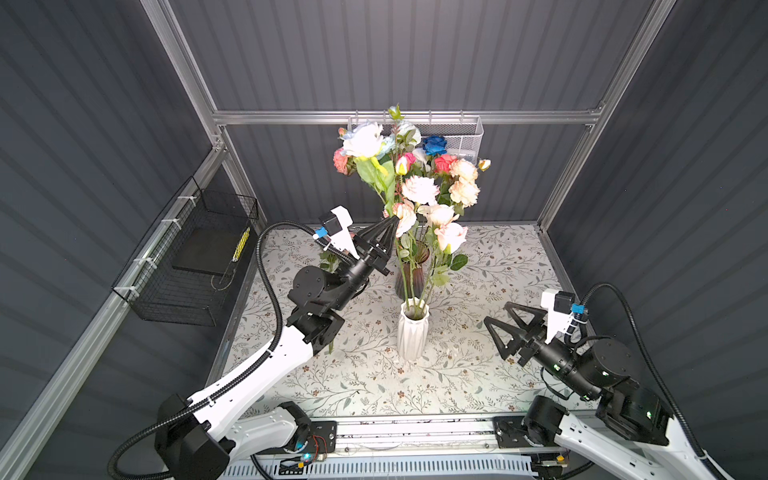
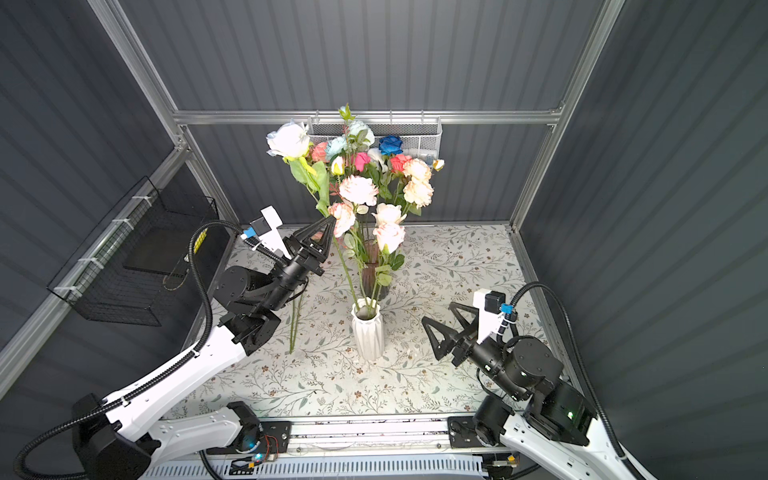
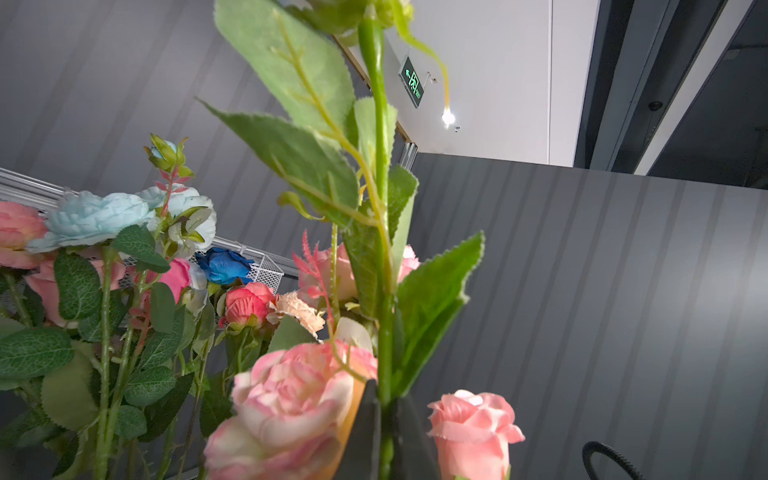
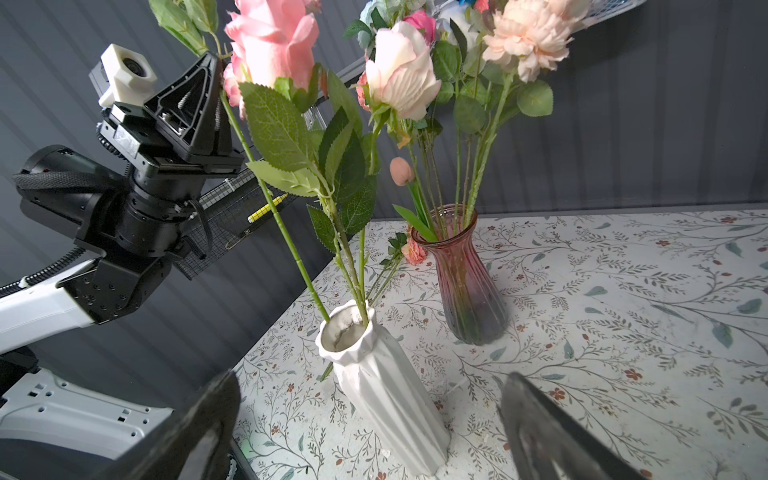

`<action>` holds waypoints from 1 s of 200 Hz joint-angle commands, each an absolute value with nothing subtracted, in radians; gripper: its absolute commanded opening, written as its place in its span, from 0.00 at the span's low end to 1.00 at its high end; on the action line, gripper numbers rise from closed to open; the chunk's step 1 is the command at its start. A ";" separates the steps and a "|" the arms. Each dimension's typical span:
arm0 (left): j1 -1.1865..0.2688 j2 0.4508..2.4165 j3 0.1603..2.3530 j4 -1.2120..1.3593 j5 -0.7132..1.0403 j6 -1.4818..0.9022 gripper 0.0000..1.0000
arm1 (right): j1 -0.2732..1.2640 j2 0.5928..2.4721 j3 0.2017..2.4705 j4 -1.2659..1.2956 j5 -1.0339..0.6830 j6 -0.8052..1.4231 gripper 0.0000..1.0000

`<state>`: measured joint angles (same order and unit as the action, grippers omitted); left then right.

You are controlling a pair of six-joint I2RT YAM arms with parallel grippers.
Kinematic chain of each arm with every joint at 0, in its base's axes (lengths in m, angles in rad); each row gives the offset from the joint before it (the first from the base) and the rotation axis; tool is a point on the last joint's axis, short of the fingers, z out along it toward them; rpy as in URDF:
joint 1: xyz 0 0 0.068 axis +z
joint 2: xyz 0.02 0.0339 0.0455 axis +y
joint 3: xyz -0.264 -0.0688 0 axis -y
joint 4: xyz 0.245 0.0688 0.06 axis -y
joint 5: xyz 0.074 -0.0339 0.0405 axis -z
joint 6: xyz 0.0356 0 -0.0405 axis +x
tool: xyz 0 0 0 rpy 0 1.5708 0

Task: Arrange the flowers into the vase
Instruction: 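Lower the white rose stem into the white vase with the left gripper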

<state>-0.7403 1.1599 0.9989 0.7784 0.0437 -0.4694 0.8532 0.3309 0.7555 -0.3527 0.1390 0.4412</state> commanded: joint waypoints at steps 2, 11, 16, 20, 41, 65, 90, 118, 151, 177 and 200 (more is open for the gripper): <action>-0.756 1.185 1.001 0.864 0.003 -0.412 0.00 | 0.850 0.324 0.781 -0.342 0.152 0.425 0.99; -0.757 1.189 0.992 0.864 0.000 -0.413 0.00 | 0.850 0.324 0.783 -0.344 0.151 0.425 0.99; -0.762 1.189 0.984 0.864 0.000 -0.413 0.00 | 0.850 0.324 0.784 -0.345 0.150 0.425 0.99; -0.763 1.188 0.975 0.865 -0.001 -0.415 0.00 | 0.851 0.323 0.784 -0.345 0.150 0.425 0.99; -0.770 1.166 0.926 0.863 -0.006 -0.427 0.12 | 0.850 0.320 0.784 -0.344 0.147 0.425 0.99; -0.775 1.131 0.876 0.849 -0.014 -0.459 0.47 | 0.850 0.321 0.779 -0.336 0.141 0.426 0.99; -0.776 1.081 0.853 0.807 -0.024 -0.463 0.62 | 0.851 0.324 0.774 -0.333 0.135 0.429 0.99; -0.776 1.031 0.856 0.735 -0.019 -0.459 0.72 | 0.850 0.321 0.770 -0.333 0.133 0.437 0.99; -0.776 0.974 0.842 0.633 -0.002 -0.472 0.81 | 0.850 0.306 0.756 -0.333 0.139 0.447 0.99; -0.775 1.009 0.925 0.491 0.126 -0.453 0.78 | 0.850 0.302 0.752 -0.335 0.144 0.450 0.99; -0.776 1.067 1.038 0.295 0.184 -0.434 0.75 | 0.850 0.300 0.753 -0.340 0.139 0.454 0.99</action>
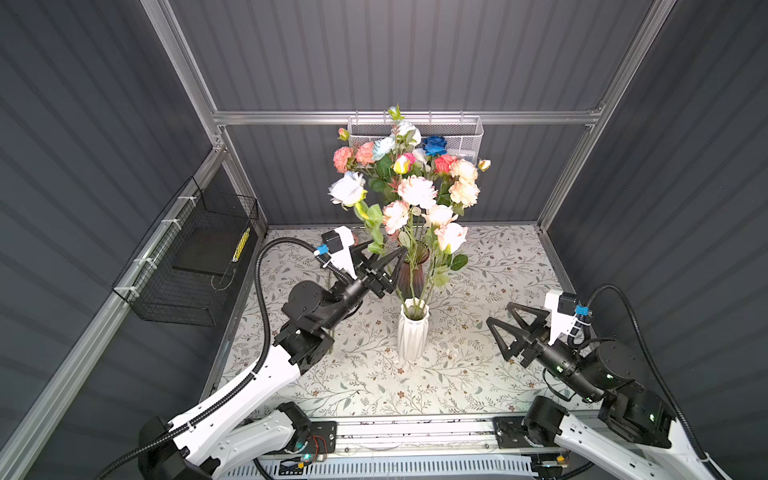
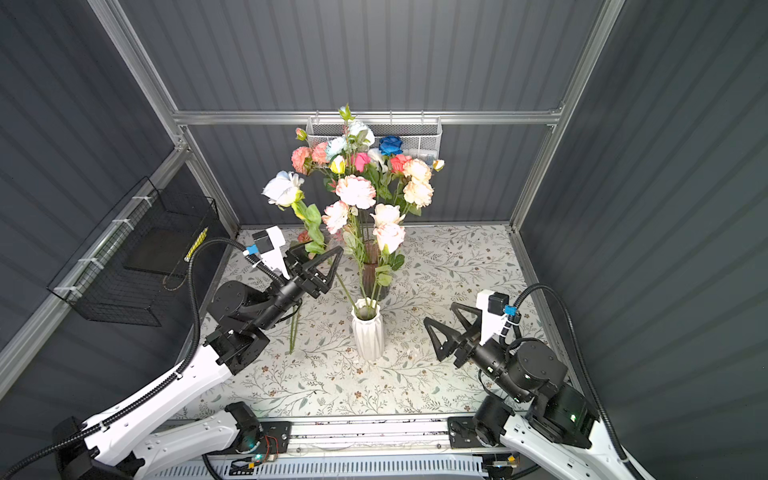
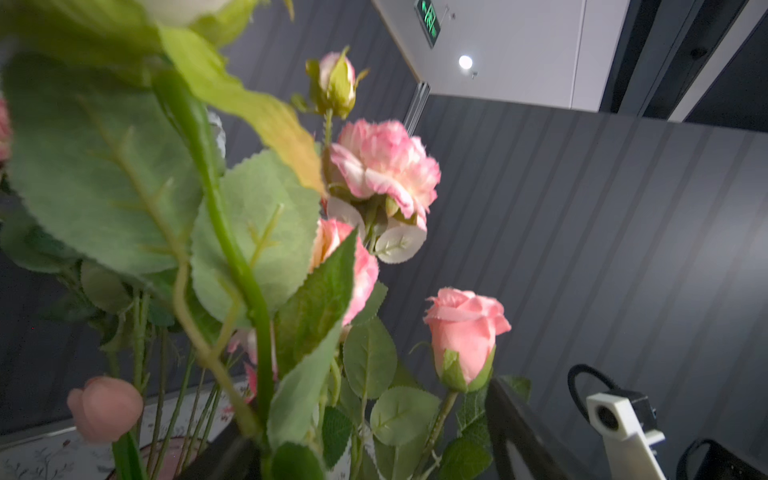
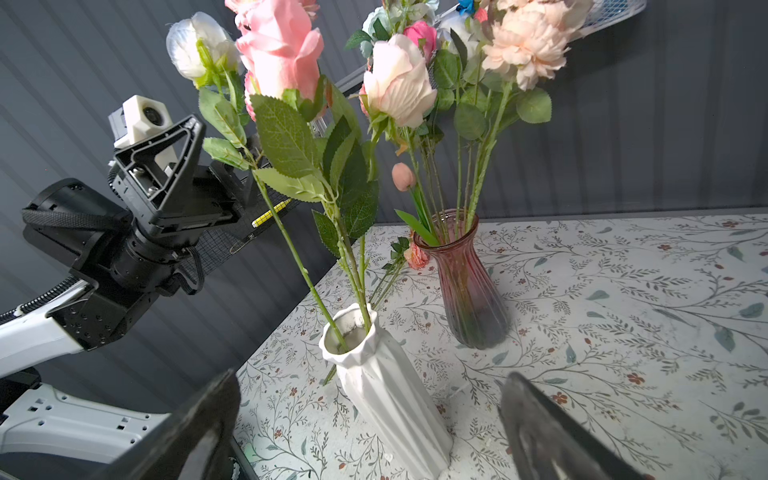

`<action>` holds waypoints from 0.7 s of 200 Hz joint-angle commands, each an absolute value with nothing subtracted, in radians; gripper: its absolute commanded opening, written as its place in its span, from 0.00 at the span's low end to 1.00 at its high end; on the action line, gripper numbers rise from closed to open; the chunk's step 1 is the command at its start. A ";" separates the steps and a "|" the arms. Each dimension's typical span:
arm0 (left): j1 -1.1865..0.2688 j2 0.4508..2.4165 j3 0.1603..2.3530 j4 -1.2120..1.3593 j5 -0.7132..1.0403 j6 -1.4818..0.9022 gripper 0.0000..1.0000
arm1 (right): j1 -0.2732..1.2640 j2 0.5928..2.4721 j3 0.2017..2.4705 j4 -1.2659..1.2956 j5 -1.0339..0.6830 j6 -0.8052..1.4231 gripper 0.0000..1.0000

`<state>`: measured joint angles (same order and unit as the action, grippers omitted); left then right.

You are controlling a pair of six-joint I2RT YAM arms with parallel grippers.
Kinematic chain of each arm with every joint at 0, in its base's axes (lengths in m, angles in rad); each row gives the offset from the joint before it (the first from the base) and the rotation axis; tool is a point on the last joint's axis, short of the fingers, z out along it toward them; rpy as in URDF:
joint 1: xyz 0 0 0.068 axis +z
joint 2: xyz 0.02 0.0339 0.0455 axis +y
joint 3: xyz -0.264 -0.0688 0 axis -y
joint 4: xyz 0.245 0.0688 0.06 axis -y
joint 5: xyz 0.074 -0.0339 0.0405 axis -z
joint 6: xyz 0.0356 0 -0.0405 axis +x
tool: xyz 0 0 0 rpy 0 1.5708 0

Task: Arrange the flowers into the vase
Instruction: 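Lower the white rose stem into the white vase with the left gripper, then open the left gripper and withdraw it from the white vase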

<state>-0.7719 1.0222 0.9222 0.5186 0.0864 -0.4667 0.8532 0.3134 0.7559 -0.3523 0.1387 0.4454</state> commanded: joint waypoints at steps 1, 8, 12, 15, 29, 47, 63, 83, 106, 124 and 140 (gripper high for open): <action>-0.776 1.069 1.044 0.281 0.182 -0.433 0.74 | 0.851 0.300 0.753 -0.341 0.138 0.454 0.99; -0.776 1.076 1.070 0.212 0.174 -0.426 0.73 | 0.851 0.296 0.752 -0.343 0.139 0.457 0.99; -0.775 1.076 1.074 0.190 0.175 -0.418 0.73 | 0.851 0.294 0.752 -0.343 0.138 0.458 0.99; -0.776 1.073 1.074 0.175 0.173 -0.412 0.73 | 0.851 0.291 0.752 -0.342 0.138 0.458 0.99; -0.776 1.054 1.082 0.084 0.159 -0.390 0.75 | 0.851 0.280 0.750 -0.345 0.138 0.462 0.99; -0.776 1.046 1.117 -0.057 0.169 -0.351 0.76 | 0.850 0.270 0.749 -0.349 0.142 0.462 0.99; -0.776 1.034 1.127 -0.138 0.202 -0.328 0.77 | 0.850 0.270 0.749 -0.351 0.144 0.458 0.99; -0.776 1.022 1.141 -0.236 0.213 -0.304 0.78 | 0.851 0.273 0.748 -0.347 0.144 0.454 0.99; -0.776 0.996 1.142 -0.329 0.162 -0.287 0.80 | 0.851 0.273 0.743 -0.341 0.141 0.454 0.99; -0.776 0.974 1.141 -0.383 0.117 -0.273 0.81 | 0.851 0.270 0.740 -0.340 0.141 0.454 0.99; -0.776 0.961 1.140 -0.420 0.082 -0.257 0.84 | 0.850 0.268 0.739 -0.340 0.143 0.454 0.99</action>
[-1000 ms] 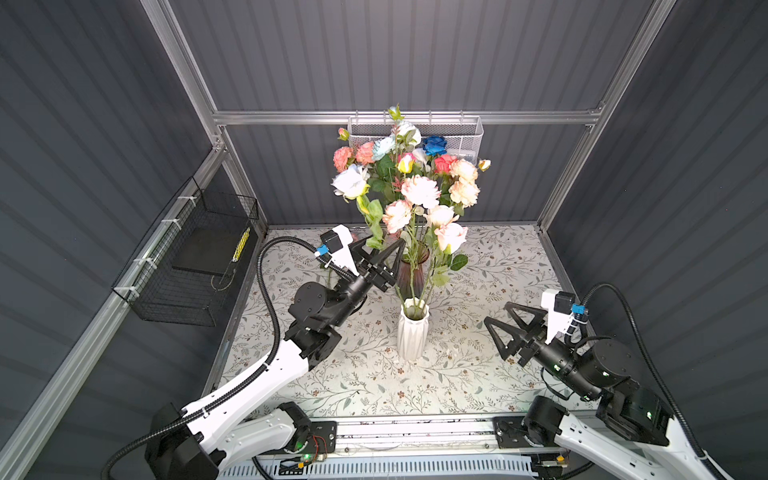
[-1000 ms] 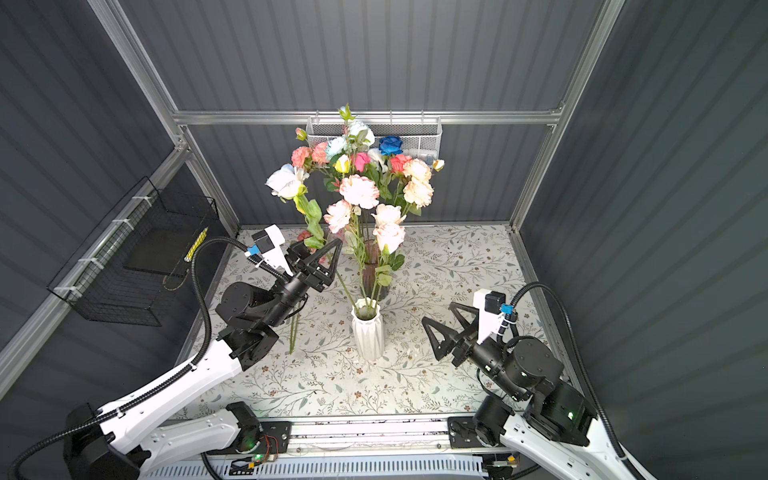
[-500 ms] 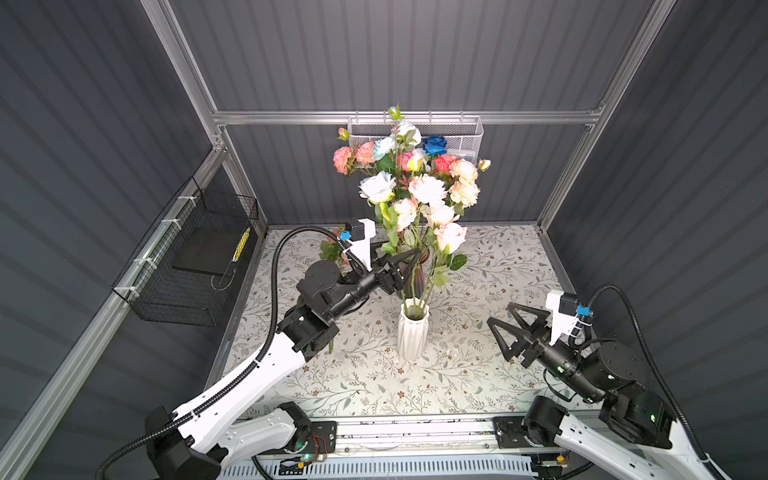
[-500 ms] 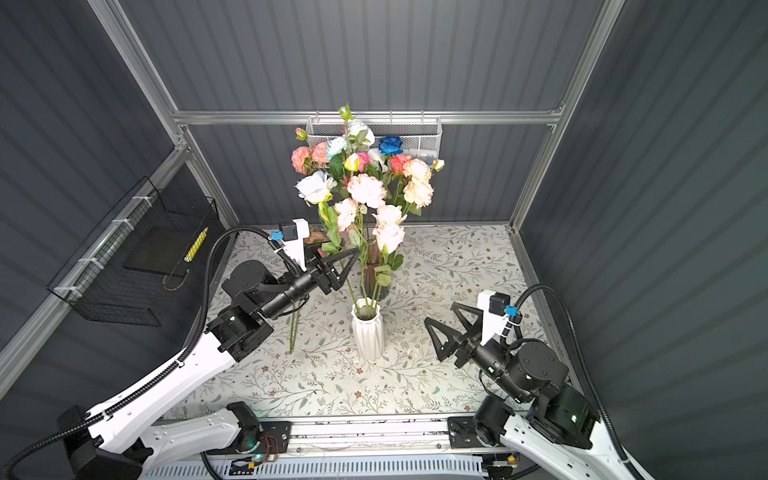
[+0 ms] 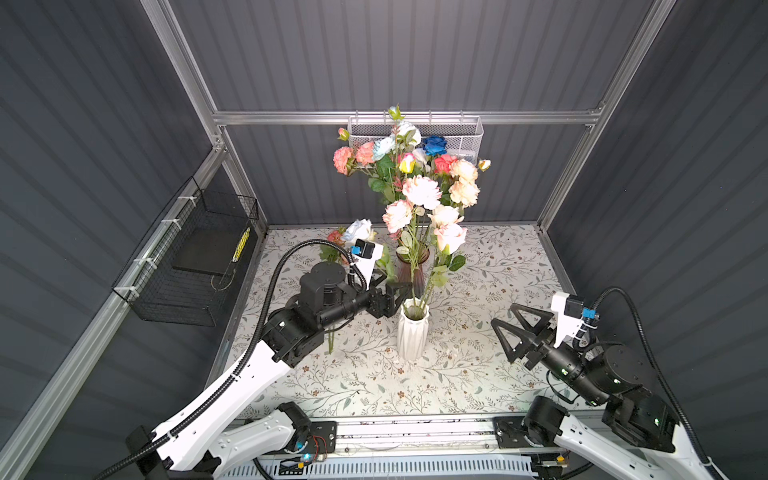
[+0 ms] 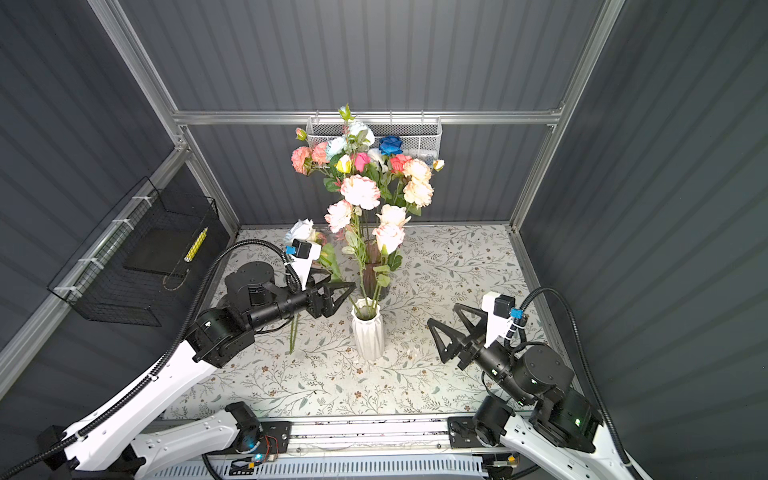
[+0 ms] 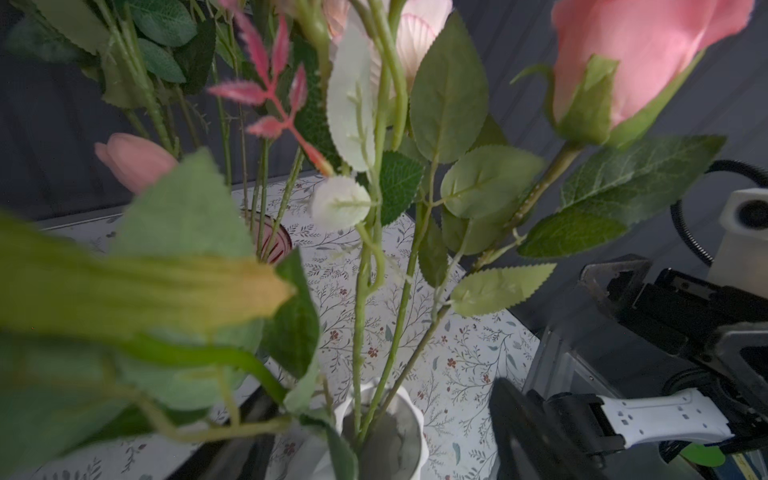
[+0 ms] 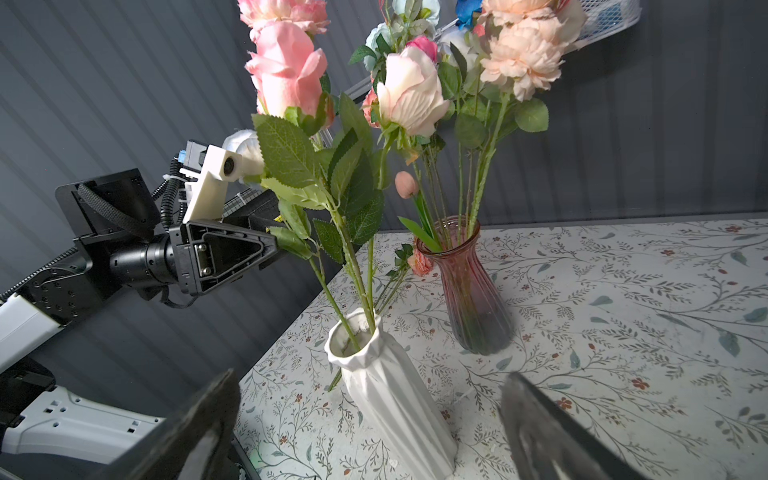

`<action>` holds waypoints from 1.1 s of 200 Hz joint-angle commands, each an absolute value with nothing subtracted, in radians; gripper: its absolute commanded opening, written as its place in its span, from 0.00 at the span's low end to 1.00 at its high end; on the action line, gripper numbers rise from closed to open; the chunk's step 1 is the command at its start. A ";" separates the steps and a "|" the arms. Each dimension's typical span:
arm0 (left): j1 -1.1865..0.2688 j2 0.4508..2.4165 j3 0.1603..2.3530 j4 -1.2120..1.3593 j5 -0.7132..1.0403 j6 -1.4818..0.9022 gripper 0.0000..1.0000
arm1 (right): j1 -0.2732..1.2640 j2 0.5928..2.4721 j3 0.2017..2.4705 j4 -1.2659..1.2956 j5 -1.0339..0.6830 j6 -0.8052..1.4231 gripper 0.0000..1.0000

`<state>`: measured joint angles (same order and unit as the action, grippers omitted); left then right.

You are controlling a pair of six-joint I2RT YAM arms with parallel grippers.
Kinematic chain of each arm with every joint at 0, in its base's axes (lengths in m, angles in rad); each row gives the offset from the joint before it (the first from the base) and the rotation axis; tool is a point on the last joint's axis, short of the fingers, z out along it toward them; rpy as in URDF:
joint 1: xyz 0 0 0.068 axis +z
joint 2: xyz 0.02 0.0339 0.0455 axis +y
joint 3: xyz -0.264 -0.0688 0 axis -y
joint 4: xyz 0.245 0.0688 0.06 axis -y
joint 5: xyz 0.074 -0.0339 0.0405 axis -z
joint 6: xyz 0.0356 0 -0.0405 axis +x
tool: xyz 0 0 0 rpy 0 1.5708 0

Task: Arrange the flowers into the vase
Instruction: 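Open the left gripper and withdraw it from the white vase, then grasp a pink rose stem on the table with the left gripper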

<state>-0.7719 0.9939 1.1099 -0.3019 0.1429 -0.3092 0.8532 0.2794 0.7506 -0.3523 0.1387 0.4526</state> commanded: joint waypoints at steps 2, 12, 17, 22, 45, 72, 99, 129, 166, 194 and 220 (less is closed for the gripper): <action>-0.776 0.961 1.140 -0.427 0.078 -0.254 0.89 | 0.851 0.268 0.738 -0.340 0.143 0.453 0.99; -0.776 0.961 1.143 -0.458 0.054 -0.238 1.00 | 0.850 0.267 0.738 -0.341 0.140 0.453 0.99; -0.776 0.962 1.143 -0.474 0.038 -0.233 1.00 | 0.850 0.266 0.738 -0.341 0.141 0.453 0.99; -0.776 0.960 1.143 -0.488 0.023 -0.227 1.00 | 0.850 0.266 0.738 -0.341 0.141 0.453 0.99; -0.776 0.938 1.114 -0.521 -0.023 -0.216 1.00 | 0.851 0.257 0.737 -0.346 0.140 0.452 0.99; -0.775 0.832 1.046 -0.519 -0.082 -0.219 1.00 | 0.850 0.236 0.732 -0.355 0.149 0.451 0.99; -0.776 0.719 0.969 -0.511 -0.143 -0.249 1.00 | 0.850 0.221 0.721 -0.360 0.156 0.447 0.99; -0.776 0.660 0.916 -0.550 -0.222 -0.296 1.00 | 0.851 0.209 0.708 -0.370 0.182 0.451 0.99; -0.776 0.662 0.871 -0.589 -0.418 -0.392 0.82 | 0.851 0.186 0.690 -0.373 0.183 0.446 0.99; -0.764 0.808 0.908 -0.672 -0.540 -0.454 0.58 | 0.850 0.184 0.690 -0.383 0.175 0.438 0.99; -0.584 0.881 0.876 -0.658 -0.424 -0.491 0.44 | 0.850 0.162 0.686 -0.383 0.173 0.437 0.99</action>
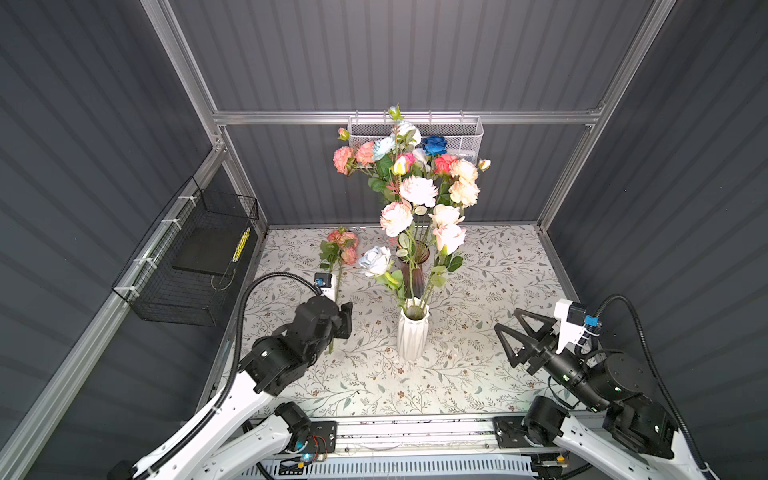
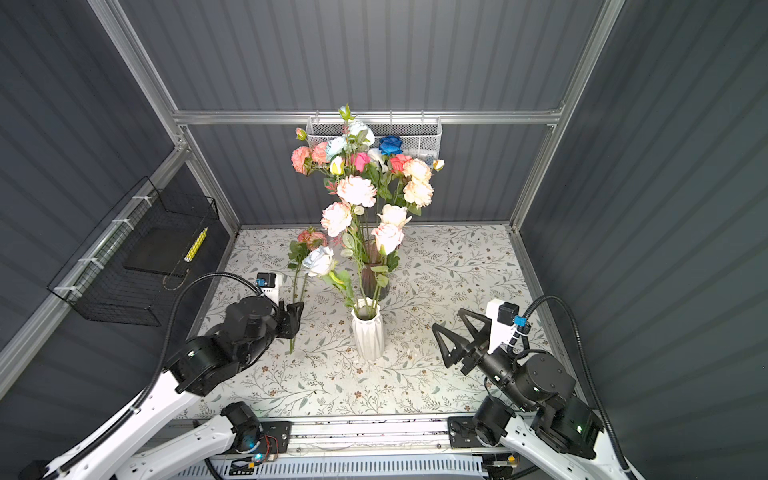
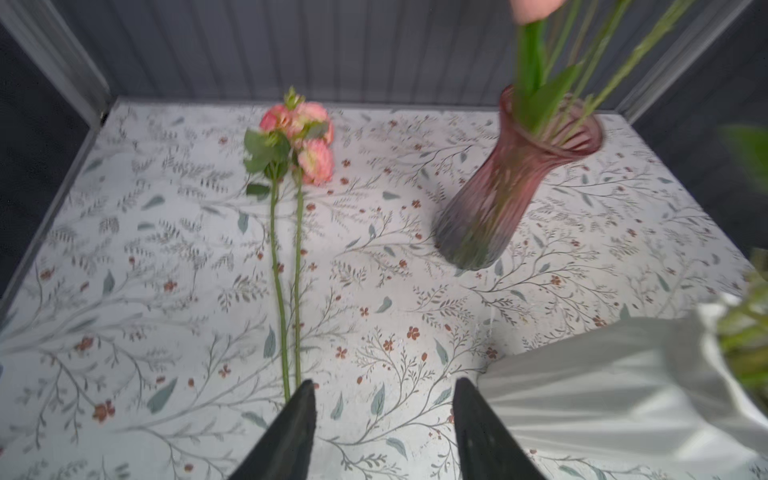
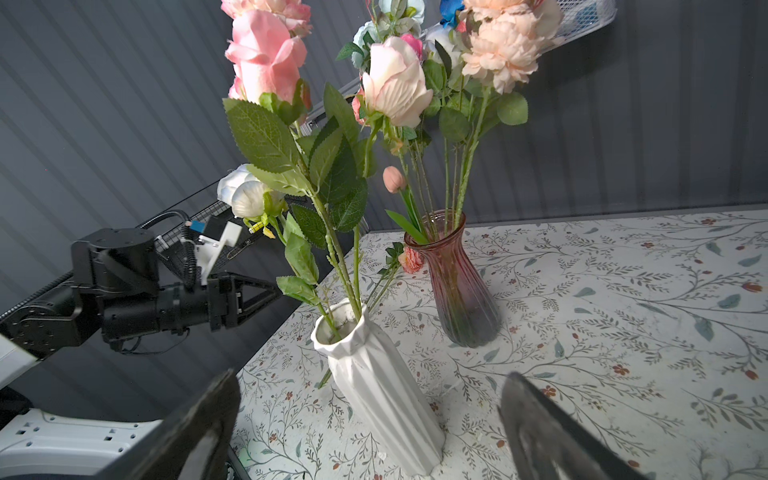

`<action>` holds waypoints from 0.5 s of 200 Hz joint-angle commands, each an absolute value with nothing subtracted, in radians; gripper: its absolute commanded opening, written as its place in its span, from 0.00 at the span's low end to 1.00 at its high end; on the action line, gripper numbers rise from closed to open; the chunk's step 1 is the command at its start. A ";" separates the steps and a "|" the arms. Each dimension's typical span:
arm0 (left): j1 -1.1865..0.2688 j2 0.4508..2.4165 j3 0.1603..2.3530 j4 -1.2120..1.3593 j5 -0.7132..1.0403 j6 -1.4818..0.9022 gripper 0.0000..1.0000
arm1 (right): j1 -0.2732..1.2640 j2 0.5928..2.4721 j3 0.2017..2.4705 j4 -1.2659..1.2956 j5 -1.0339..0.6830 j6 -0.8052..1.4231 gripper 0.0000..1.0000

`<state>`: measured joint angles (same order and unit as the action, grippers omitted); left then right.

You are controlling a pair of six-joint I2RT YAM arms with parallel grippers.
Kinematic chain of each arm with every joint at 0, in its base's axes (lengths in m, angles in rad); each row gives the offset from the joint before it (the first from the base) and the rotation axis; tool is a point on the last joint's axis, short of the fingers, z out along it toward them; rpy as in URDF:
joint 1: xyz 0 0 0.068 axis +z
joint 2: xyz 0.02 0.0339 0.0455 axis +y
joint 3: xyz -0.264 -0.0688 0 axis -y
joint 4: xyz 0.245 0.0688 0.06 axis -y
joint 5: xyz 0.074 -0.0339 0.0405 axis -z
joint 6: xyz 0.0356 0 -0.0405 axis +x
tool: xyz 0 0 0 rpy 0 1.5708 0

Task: Arrange the flowers into the vase
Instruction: 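Grasp a pink rose stem on the table with the left gripper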

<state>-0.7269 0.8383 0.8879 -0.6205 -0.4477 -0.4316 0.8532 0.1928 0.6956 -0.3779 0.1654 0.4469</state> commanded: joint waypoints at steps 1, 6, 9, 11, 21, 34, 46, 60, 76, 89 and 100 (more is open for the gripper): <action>-0.574 0.882 0.873 -0.656 -0.416 -0.491 0.43 | 0.850 0.162 0.687 -0.383 0.172 0.437 0.99; -0.518 0.887 0.857 -0.637 -0.367 -0.491 0.42 | 0.851 0.156 0.683 -0.383 0.174 0.438 0.99; -0.489 0.890 0.846 -0.626 -0.343 -0.492 0.42 | 0.850 0.153 0.683 -0.383 0.174 0.439 0.99; -0.465 0.893 0.840 -0.617 -0.327 -0.491 0.41 | 0.850 0.151 0.682 -0.383 0.174 0.439 0.99; -0.374 0.920 0.811 -0.569 -0.248 -0.488 0.39 | 0.851 0.142 0.678 -0.383 0.174 0.440 0.99; -0.307 0.978 0.782 -0.483 -0.190 -0.501 0.34 | 0.852 0.134 0.672 -0.383 0.178 0.441 0.99; -0.294 1.058 0.767 -0.396 -0.184 -0.514 0.33 | 0.850 0.130 0.668 -0.383 0.179 0.442 0.99; -0.289 1.176 0.780 -0.310 -0.186 -0.528 0.32 | 0.851 0.130 0.670 -0.411 0.177 0.440 0.99; -0.285 1.315 0.819 -0.223 -0.187 -0.531 0.32 | 0.850 0.127 0.674 -0.422 0.174 0.436 0.99; -0.279 1.423 0.873 -0.190 -0.201 -0.530 0.31 | 0.851 0.122 0.679 -0.437 0.176 0.436 0.99; -0.269 1.513 0.932 -0.185 -0.229 -0.521 0.31 | 0.850 0.115 0.681 -0.448 0.178 0.436 0.99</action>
